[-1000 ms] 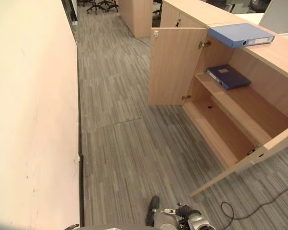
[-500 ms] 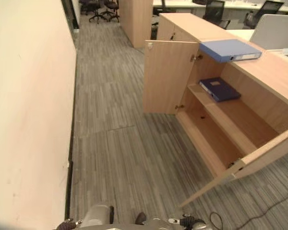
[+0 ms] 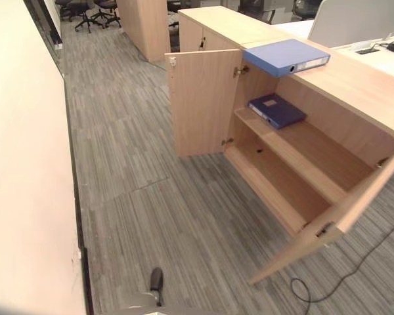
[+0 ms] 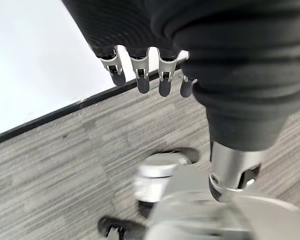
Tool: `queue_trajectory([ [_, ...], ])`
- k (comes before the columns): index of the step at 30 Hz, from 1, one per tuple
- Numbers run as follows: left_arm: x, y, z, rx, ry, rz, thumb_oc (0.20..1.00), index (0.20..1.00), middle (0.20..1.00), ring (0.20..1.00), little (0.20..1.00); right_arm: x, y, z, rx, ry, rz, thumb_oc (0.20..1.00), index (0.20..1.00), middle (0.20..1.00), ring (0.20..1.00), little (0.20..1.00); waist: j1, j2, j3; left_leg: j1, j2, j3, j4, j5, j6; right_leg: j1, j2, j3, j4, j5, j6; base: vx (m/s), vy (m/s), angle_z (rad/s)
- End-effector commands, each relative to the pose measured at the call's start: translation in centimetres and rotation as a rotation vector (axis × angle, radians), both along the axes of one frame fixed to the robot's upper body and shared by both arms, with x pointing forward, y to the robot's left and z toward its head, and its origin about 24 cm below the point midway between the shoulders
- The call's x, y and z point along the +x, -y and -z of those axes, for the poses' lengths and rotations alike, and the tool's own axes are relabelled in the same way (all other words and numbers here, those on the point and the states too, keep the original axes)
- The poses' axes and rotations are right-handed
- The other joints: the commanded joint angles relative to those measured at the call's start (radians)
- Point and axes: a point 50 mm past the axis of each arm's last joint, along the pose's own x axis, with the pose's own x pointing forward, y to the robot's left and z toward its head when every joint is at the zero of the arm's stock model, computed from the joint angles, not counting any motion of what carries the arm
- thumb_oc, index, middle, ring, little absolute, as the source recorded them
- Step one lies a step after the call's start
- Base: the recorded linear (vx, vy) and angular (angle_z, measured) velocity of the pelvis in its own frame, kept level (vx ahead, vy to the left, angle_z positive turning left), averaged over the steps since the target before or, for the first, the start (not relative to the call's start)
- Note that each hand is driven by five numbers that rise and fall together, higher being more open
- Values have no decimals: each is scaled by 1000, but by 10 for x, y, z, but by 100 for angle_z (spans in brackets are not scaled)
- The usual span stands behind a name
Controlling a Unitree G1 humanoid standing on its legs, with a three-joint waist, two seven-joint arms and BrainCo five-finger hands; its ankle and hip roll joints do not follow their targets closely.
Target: Put the empty folder in the office cabinet
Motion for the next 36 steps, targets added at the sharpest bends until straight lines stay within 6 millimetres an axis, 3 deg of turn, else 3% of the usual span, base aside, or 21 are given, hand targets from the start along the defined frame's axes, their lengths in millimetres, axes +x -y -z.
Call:
queue_trajectory([
  [1, 10, -7, -3, 13, 44, 30, 1000, 1000, 1000, 1000, 1000, 27, -17, 2, 60, 46, -51, 1000, 1000, 1000, 1000, 1000, 55, -55, -17, -39, -108, 10, 14, -69, 30, 54, -238, 52, 77, 47, 165, 230, 276, -20],
  [4, 13, -8, -4, 9, 47, 48, 1000, 1000, 1000, 1000, 1000, 32, -24, 2, 102, 67, -25, 1000, 1000, 1000, 1000, 1000, 55, -57, -26, -11, -154, 15, 14, -96, 56, 38, -295, 46, 152, 99, 181, 188, 262, 1],
  [6, 15, -8, -4, 4, 44, 73, 1000, 1000, 1000, 1000, 1000, 45, -32, 2, 153, 105, -29, 1000, 1000, 1000, 1000, 1000, 56, -47, -14, 45, -218, 12, 14, -142, 98, -30, -392, 25, 367, 230, 171, 183, 338, 2],
  [8, 14, -9, -4, 5, 37, 84, 1000, 1000, 1000, 1000, 1000, 52, -34, 0, 163, 127, -41, 1000, 1000, 1000, 1000, 1000, 59, -43, -9, 60, -231, 14, 14, -157, 110, -46, -420, -3, 426, 266, 158, 177, 247, -1],
  [9, 11, -12, -4, 9, 20, 99, 1000, 1000, 1000, 1000, 1000, 63, -43, -1, 192, 170, -46, 1000, 1000, 1000, 1000, 1000, 65, -39, 2, 101, -236, 21, 14, -199, 115, -72, -462, -63, 521, 266, 163, 234, 251, 5],
  [10, 11, -12, -4, 9, 20, 98, 1000, 1000, 1000, 1000, 1000, 63, -43, -1, 193, 170, -46, 1000, 1000, 1000, 1000, 1000, 65, -44, 7, 107, -243, 20, 14, -204, 116, -73, -471, -57, 535, 258, 169, 283, 215, -6],
  [12, 9, -13, -4, 10, 10, 97, 1000, 1000, 1000, 1000, 1000, 81, -52, -4, 228, 227, -57, 1000, 1000, 1000, 1000, 1000, 66, -34, 22, 134, -225, 37, 14, -224, 118, -114, -473, -125, 567, 237, 160, 166, 68, -8],
  [14, 7, -11, -4, -1, 10, 99, 1000, 1000, 1000, 1000, 1000, 103, -61, -11, 273, 307, -51, 1000, 1000, 1000, 1000, 1000, 45, -7, 56, 172, -190, 37, 14, -231, 114, -214, -377, -169, 530, 163, 141, 147, -24, 1],
  [15, 7, -11, -4, -1, 10, 98, 1000, 1000, 1000, 1000, 1000, 104, -61, -11, 273, 307, -51, 1000, 1000, 1000, 1000, 1000, 45, -5, 57, 173, -187, 38, 14, -232, 113, -212, -374, -170, 528, 162, 140, 155, -77, 9],
  [16, 6, -9, -3, -11, 6, 103, 1000, 1000, 1000, 1000, 1000, 115, -69, -14, 297, 336, -65, 1000, 1000, 1000, 1000, 1000, 33, -2, 78, 203, -180, 45, 14, -246, 105, -257, -304, -211, 428, 145, 138, 158, -109, 17],
  [19, 7, -9, -3, -13, 9, 106, 1000, 1000, 1000, 1000, 1000, 122, -74, -16, 316, 355, -72, 1000, 1000, 1000, 1000, 1000, 19, -15, 97, 252, -170, 41, 14, -275, 86, -296, -205, -227, 254, 169, 137, 206, -143, -22],
  [21, 11, -10, -4, -10, 18, 126, 1000, 1000, 1000, 1000, 1000, 122, -72, -16, 322, 360, -29, 1000, 1000, 1000, 1000, 1000, 11, -30, 97, 286, -165, 26, 14, -301, 78, -295, -160, -210, 154, 176, 130, 265, -180, -1],
  [24, 7, -8, -3, -14, 8, 119, 1000, 1000, 1000, 1000, 1000, 118, -69, -15, 307, 355, -5, 1000, 1000, 1000, 1000, 1000, 10, -32, 75, 301, -155, 26, 14, -319, 72, -262, -143, -217, 129, 162, 112, 310, -174, 29],
  [28, 9, -5, -3, -27, 16, 104, 1000, 1000, 1000, 1000, 1000, 110, -59, -12, 273, 335, 44, 1000, 1000, 1000, 1000, 1000, 3, -31, 46, 326, -97, 36, 42, -343, 44, -217, -105, -203, 125, 114, 90, 246, -189, 15],
  [30, 12, -5, -3, -27, 25, 99, 1000, 1000, 1000, 1000, 1000, 108, -54, -12, 258, 334, 71, 1000, 1000, 1000, 1000, 1000, -3, -40, 48, 305, -61, 57, 135, -370, 22, -196, -100, -197, 135, 90, 78, 218, -216, 1],
  [31, 16, -4, -3, -27, 41, 87, 1000, 1000, 1000, 1000, 1000, 104, -49, -12, 239, 328, 88, 1000, 1000, 1000, 1000, 1000, -10, -49, 48, 283, -20, 77, 251, -341, -6, -164, -81, -185, 129, 70, 57, 141, -159, -2],
  [32, 16, -4, -3, -27, 41, 87, 1000, 1000, 1000, 1000, 1000, 104, -49, -12, 239, 328, 88, 1000, 1000, 1000, 1000, 1000, -10, -48, 48, 281, -19, 77, 255, -343, -7, -164, -80, -185, 128, 70, 56, 214, -250, -5],
  [33, 18, -4, -4, -25, 49, 80, 1000, 1000, 1000, 1000, 1000, 104, -48, -12, 230, 330, 92, 1000, 1000, 1000, 1000, 1000, -12, -52, 51, 251, 8, 84, 356, -305, -17, -147, -67, -175, 129, 52, 38, 176, -291, -16],
  [34, 25, -4, -5, -23, 74, 78, 1000, 1000, 1000, 1000, 1000, 105, -44, -13, 219, 334, 96, 1000, 1000, 1000, 1000, 1000, -2, -71, 71, 140, 35, 70, 633, -218, -13, -113, -52, -151, 126, 25, 4, 173, -290, -23],
  [35, 26, -4, -5, -23, 74, 78, 1000, 1000, 1000, 1000, 1000, 105, -44, -13, 219, 334, 97, 1000, 1000, 1000, 1000, 1000, -3, -69, 70, 133, 38, 67, 642, -221, -15, -115, -49, -152, 126, 24, 2, 168, -341, -39],
  [36, 33, -2, -6, -21, 103, 72, 1000, 1000, 1000, 1000, 1000, 107, -37, -15, 197, 340, 106, 1000, 1000, 1000, 1000, 1000, 15, -87, 91, 18, 49, 61, 823, -171, -4, -86, -44, -130, 125, 0, -25, 62, -147, -40],
])
